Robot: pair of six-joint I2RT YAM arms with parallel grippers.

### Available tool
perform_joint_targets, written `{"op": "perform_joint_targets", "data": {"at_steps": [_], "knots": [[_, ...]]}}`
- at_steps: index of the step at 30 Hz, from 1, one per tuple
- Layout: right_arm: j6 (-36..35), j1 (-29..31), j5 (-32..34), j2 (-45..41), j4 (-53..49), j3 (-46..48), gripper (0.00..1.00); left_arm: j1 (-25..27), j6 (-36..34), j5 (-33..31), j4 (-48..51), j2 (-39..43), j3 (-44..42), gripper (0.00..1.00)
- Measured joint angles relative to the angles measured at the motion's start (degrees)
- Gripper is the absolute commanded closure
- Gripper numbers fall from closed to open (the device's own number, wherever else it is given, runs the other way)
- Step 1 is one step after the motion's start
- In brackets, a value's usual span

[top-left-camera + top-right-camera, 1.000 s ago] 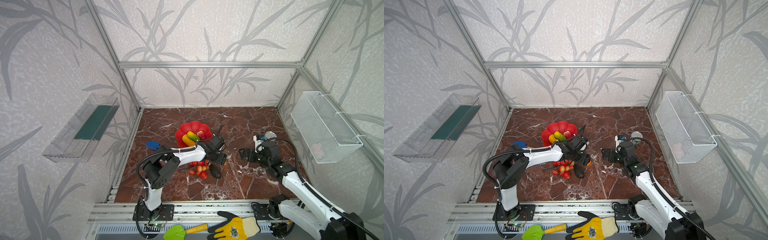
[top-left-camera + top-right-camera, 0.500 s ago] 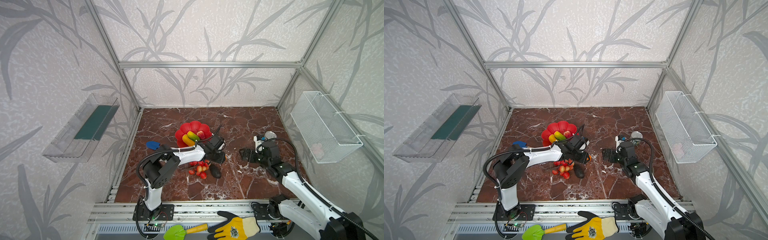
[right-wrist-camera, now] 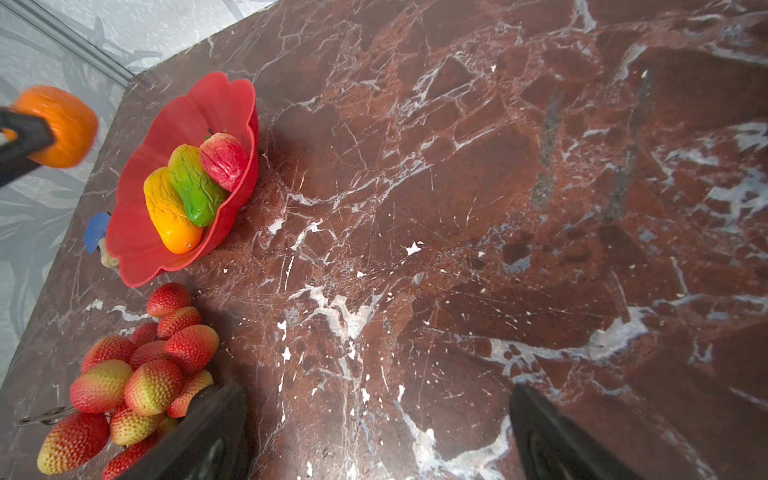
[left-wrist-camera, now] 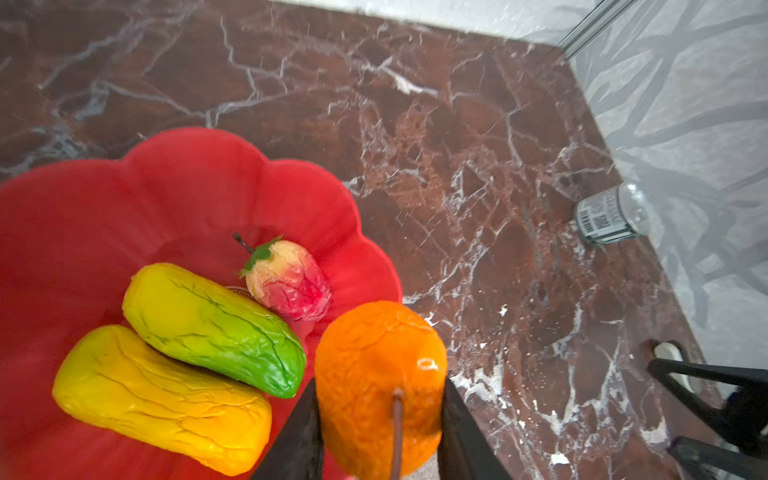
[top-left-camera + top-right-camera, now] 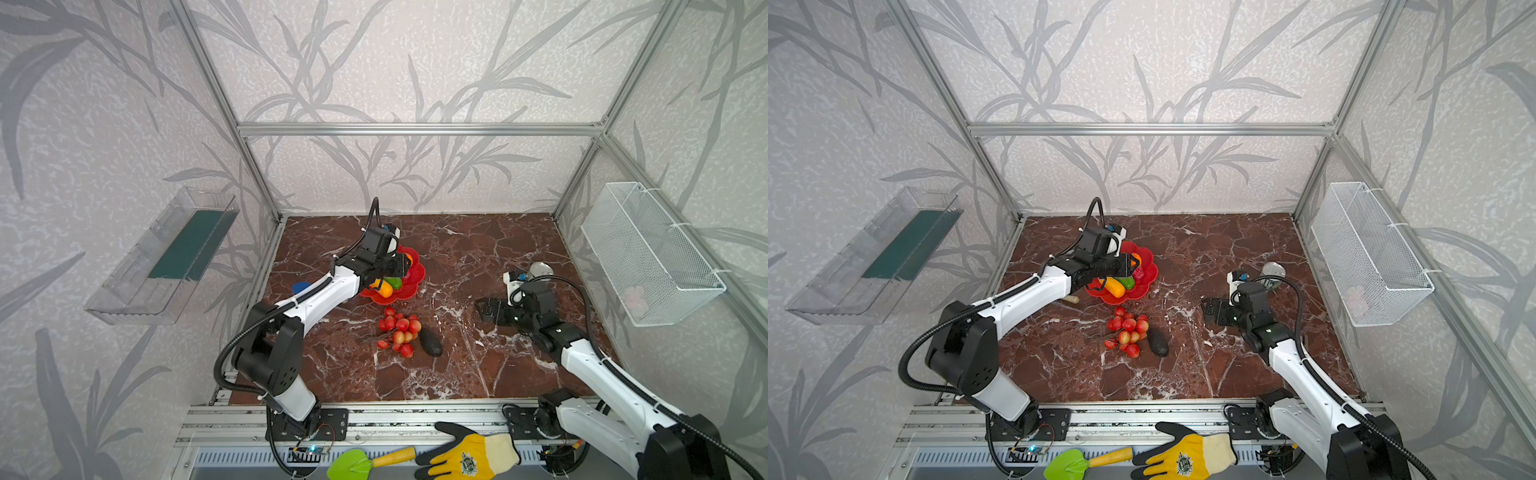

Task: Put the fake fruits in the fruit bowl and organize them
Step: 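Grasp the orange with the left gripper and place it in the bowl, then grasp the dark avocado with the right gripper and set it in the bowl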

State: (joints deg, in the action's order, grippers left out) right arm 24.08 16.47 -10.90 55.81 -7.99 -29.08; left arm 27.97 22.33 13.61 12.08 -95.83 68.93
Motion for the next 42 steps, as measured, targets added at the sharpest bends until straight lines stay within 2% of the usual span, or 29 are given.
{"op": "perform_joint_targets", "data": {"at_steps": [6,10,12,14,16,23,27,32,36,42], "knots": [[-0.1,1.4,-0.2,0.3,0.0,0.0,0.02,0.0,-0.3,-0.1,0.8,-7.9,0.0,0.63],[-0.1,2.1,-0.2,0.3,-0.1,0.0,0.02,0.0,-0.3,-0.1,1.5,-9.8,0.5,0.61],[-0.2,2.3,-0.2,0.3,-0.2,0.0,0.03,0.0,-0.3,-0.1,2.0,-10.6,1.3,0.55],[-0.4,2.5,-0.2,0.5,-0.4,0.0,0.03,0.0,-0.2,-0.2,2.1,-11.0,1.7,0.43],[-0.6,2.8,-0.1,0.5,-0.7,0.0,0.04,-0.1,0.0,-0.4,2.6,-11.2,1.8,0.36],[-2.5,7.2,0.8,1.8,-2.7,-1.5,0.08,-0.5,0.2,-1.2,3.3,-9.4,1.9,0.28],[-3.7,13.4,2.0,3.8,-3.9,-2.8,0.09,-0.8,0.1,-3.4,2.7,-1.6,1.3,0.25],[-3.8,23.3,3.5,7.0,-3.8,-3.0,0.1,-1.0,-0.2,-9.3,-3.5,15.5,-4.2,0.17],[-2.6,29.9,4.8,12.2,-2.2,-3.2,0.13,-1.3,-0.1,-16.9,-9.5,29.7,-12.9,0.12],[-1.5,33.8,5.3,21.4,0.6,-6.6,0.19,-2.9,2.3,-26.1,-12.3,45.1,-29.2,0.09]]}}
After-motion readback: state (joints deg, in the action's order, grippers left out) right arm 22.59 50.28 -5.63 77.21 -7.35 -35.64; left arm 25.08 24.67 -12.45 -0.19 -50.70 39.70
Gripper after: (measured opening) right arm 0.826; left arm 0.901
